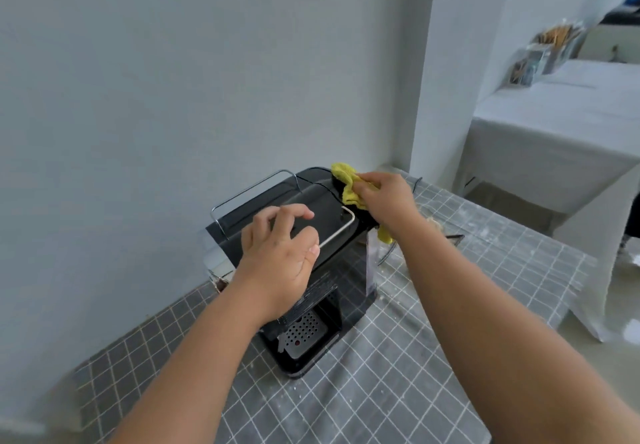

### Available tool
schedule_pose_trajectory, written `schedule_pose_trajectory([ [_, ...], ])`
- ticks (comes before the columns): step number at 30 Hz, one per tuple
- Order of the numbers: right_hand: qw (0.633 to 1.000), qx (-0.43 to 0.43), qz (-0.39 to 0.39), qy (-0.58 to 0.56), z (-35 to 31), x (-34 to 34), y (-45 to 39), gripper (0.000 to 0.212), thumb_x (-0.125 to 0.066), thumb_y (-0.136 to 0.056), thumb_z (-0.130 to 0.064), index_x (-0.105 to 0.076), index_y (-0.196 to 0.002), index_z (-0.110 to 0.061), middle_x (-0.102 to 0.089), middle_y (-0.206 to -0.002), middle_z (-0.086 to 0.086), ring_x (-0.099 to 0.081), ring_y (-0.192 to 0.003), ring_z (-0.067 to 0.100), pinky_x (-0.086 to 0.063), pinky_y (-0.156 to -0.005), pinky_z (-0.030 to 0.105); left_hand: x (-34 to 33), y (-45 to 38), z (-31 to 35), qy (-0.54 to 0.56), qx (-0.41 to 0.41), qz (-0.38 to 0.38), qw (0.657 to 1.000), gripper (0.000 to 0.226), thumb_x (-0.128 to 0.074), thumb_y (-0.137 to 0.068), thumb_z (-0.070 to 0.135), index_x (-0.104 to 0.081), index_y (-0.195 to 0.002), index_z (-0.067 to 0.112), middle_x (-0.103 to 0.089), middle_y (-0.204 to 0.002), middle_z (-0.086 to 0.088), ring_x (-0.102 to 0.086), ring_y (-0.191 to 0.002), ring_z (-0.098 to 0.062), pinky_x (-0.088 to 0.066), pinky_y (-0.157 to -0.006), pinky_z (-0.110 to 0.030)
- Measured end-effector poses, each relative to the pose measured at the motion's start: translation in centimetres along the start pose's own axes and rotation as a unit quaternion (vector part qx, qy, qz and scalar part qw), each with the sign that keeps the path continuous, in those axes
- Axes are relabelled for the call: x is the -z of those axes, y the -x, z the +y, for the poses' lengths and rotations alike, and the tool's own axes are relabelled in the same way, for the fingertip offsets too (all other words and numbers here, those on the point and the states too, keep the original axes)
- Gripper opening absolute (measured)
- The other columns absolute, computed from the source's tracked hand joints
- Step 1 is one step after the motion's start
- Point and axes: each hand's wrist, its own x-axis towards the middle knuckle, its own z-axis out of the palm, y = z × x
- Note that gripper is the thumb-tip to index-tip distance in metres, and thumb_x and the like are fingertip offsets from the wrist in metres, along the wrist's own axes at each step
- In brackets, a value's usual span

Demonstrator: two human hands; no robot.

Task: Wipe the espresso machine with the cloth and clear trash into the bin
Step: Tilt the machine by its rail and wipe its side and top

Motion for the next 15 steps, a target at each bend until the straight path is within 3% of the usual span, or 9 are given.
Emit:
schedule_pose_trajectory([
  [2, 1.000, 0.012, 0.023, 0.004, 0.8, 0.2, 1.7, 0.028, -0.058, -0.092, -0.028, -0.068, -0.117, -0.027, -0.070, -0.096, -0.003, -0.063, -0.079, 0.014, -0.046, -0.064, 0.019, 0.0, 0.3, 0.8, 0.002, 0.067, 0.012, 0.998, 0.022, -0.032, -0.096, 0.039, -0.051, -0.088, 0.031, -0.032, -0.137, 0.011, -0.019, -0.124, -0.018, -0.023, -0.099, -0.043],
  [5, 0.994, 0.091, -0.046, 0.040, 2.1, 0.9, 2.6, 0.030, -0.057, -0.094, -0.027, -0.064, -0.123, -0.029, -0.052, -0.139, -0.015, -0.047, -0.117, 0.002, -0.034, -0.097, 0.020, -0.1, -0.5, 1.7, 0.021, 0.201, 0.015, 0.979, 0.018, -0.040, -0.095, 0.040, -0.050, -0.107, 0.031, -0.023, -0.147, 0.011, -0.012, -0.134, -0.018, -0.015, -0.107, -0.041],
  [7, 0.972, 0.156, -0.139, 0.110, 2.0, 1.4, 1.3, 0.031, -0.056, -0.096, -0.027, -0.063, -0.125, -0.033, -0.039, -0.149, -0.019, -0.038, -0.128, 0.002, -0.029, -0.109, 0.027, -0.3, -1.5, 2.0, 0.015, 0.268, -0.023, 0.963, 0.042, -0.042, -0.094, 0.036, -0.038, -0.135, 0.027, -0.009, -0.156, 0.006, -0.001, -0.143, -0.022, -0.007, -0.114, -0.044],
  [9, 0.937, 0.216, -0.213, 0.174, 0.9, 1.5, -1.0, 0.032, -0.054, -0.096, -0.029, -0.061, -0.126, -0.038, -0.036, -0.151, -0.017, -0.036, -0.138, 0.011, -0.027, -0.116, 0.036, -0.3, -2.6, 2.2, -0.001, 0.313, -0.061, 0.948, 0.065, -0.039, -0.092, 0.033, -0.015, -0.150, 0.019, 0.008, -0.160, 0.004, 0.011, -0.146, -0.024, 0.002, -0.116, -0.046],
  [11, 0.917, 0.232, -0.256, 0.202, -0.5, 0.8, -3.2, 0.033, -0.053, -0.096, -0.033, -0.057, -0.128, -0.042, -0.038, -0.151, -0.015, -0.038, -0.138, 0.014, -0.027, -0.116, 0.035, -0.3, -3.4, 2.5, -0.018, 0.340, -0.080, 0.937, 0.071, -0.036, -0.093, 0.034, -0.003, -0.154, 0.017, 0.016, -0.160, 0.003, 0.017, -0.146, -0.025, 0.005, -0.116, -0.048],
  [15, 0.940, 0.201, -0.205, 0.184, -1.8, -2.0, -6.5, 0.030, -0.051, -0.096, -0.040, -0.063, -0.123, -0.038, -0.059, -0.135, -0.007, -0.051, -0.125, 0.022, -0.038, -0.104, 0.031, -0.8, -3.5, 3.5, -0.042, 0.359, -0.073, 0.930, 0.068, -0.027, -0.096, 0.037, 0.005, -0.153, 0.018, 0.020, -0.159, 0.006, 0.020, -0.146, -0.023, 0.007, -0.117, -0.050],
])
